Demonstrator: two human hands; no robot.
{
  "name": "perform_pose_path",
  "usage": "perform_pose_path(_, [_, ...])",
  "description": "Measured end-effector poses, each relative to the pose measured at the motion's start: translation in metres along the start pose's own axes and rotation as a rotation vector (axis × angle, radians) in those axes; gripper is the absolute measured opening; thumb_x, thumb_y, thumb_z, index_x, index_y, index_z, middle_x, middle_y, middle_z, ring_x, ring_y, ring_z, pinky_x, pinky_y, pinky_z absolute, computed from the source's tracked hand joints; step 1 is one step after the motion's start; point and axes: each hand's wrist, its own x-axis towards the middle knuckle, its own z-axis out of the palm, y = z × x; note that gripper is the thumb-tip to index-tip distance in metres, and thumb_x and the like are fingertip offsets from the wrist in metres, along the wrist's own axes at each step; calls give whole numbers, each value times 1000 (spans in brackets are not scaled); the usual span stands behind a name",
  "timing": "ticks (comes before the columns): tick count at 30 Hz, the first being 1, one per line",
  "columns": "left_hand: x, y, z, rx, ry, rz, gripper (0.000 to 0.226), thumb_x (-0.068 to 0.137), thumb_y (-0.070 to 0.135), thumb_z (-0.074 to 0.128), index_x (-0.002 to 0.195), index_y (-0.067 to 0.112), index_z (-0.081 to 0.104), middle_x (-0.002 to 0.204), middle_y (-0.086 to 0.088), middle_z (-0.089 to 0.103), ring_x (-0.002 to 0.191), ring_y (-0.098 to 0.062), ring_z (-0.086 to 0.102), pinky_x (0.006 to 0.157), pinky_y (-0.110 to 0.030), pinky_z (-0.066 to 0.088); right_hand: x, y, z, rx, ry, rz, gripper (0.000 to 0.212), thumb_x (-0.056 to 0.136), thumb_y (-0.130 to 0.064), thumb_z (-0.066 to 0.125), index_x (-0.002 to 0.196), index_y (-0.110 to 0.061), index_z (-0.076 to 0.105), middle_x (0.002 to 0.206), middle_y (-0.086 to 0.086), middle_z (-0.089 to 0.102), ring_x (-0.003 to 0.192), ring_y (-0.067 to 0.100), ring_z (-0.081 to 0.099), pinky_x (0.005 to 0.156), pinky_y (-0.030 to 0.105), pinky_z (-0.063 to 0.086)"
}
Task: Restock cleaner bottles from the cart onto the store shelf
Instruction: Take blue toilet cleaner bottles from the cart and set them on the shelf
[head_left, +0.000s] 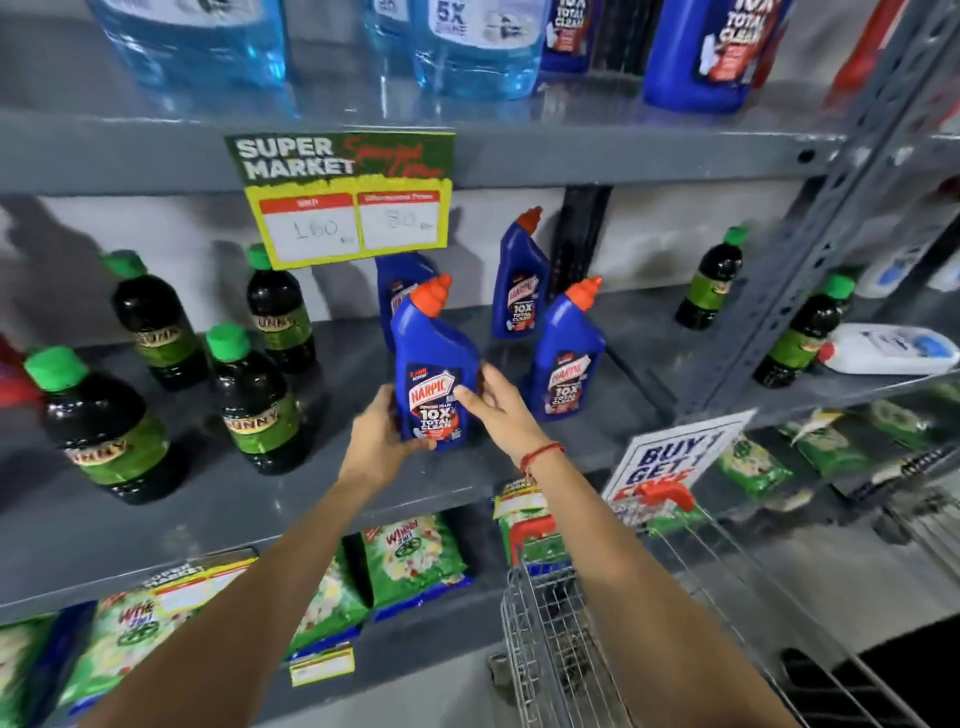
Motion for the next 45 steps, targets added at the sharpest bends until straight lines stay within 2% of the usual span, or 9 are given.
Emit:
perform_pose_path(3, [1, -10, 3, 43, 17, -11, 62, 54, 0, 84, 99, 21, 47, 94, -1, 66, 86, -14, 64, 79, -26, 53, 3, 11, -2, -42, -19, 24, 39, 91, -4, 50, 129, -7, 41, 123, 2, 51, 110, 9, 51, 77, 4, 47])
perform_pose_path(8, [-1, -24, 9, 53, 67, -3, 60, 60, 0, 81, 99, 27, 45, 97, 1, 66, 86, -2, 64, 79, -23, 52, 5, 23, -1, -39, -14, 38, 38, 90, -6, 52, 126, -16, 42, 116, -10, 54, 100, -13, 56, 78, 4, 47])
perform_pose_path(11, [0, -30, 8, 58, 50, -16, 57, 60, 6, 83, 99, 24, 46, 98, -1, 67, 88, -9, 66, 77, -24, 53, 4, 29, -4, -69, 56, 54, 37, 88, -12, 58, 123, -13, 47, 119, -2, 57, 108, 2, 57, 90, 17, 49])
perform_pose_path(14, [-1, -35, 5, 68, -1, -63, 64, 52, 16, 88, 100, 27, 47, 91, 12, 66, 80, 9, 63, 66, -5, 48, -7, 42, -11, -156, 451, -67, 23, 81, -11, 67, 103, -8, 59, 103, 13, 61, 87, -4, 59, 81, 16, 51])
perform_pose_path(16, [-1, -37, 4, 77, -43, -88, 71, 47, 24, 90, 103, 31, 47, 92, 20, 65, 80, 13, 61, 64, -1, 45, -17, 50, -21, -187, 837, -118, 24, 74, -10, 74, 92, -5, 59, 93, 17, 53, 83, 13, 59, 77, 35, 54])
perform_pose_path(18, [3, -37, 3, 65, -51, -106, 74, 45, 28, 91, 105, 33, 48, 92, 21, 65, 81, 15, 61, 64, 0, 45, -20, 56, -36, -278, 1021, -35, 47, 65, -17, 82, 102, -2, 56, 100, 22, 49, 91, 33, 55, 83, 49, 48])
perform_pose_path(22, [11, -38, 4, 160, -79, -103, 66, 47, 30, 90, 102, 31, 54, 89, 20, 65, 74, 15, 59, 61, 1, 41, -10, 61, -58, -392, 847, 123, 105, 53, -27, 88, 137, -5, 29, 130, 24, 37, 119, 35, 43, 98, 40, 39])
perform_pose_path(25, [17, -42, 5, 214, -90, -107, 59, 48, 33, 89, 97, 27, 58, 88, 15, 65, 74, 13, 55, 63, 0, 37, 3, 66, -63, -441, 784, 160, 123, 50, -37, 88, 143, -9, 13, 141, 22, 28, 129, 35, 36, 105, 41, 35])
perform_pose_path(45, [34, -42, 3, 295, -96, -118, 58, 49, 35, 88, 97, 19, 62, 97, 0, 73, 76, -6, 60, 65, -15, 42, 18, 72, -67, -426, 914, 83, 111, 46, -29, 86, 137, -13, 24, 130, 14, 44, 113, 25, 48, 90, 28, 37])
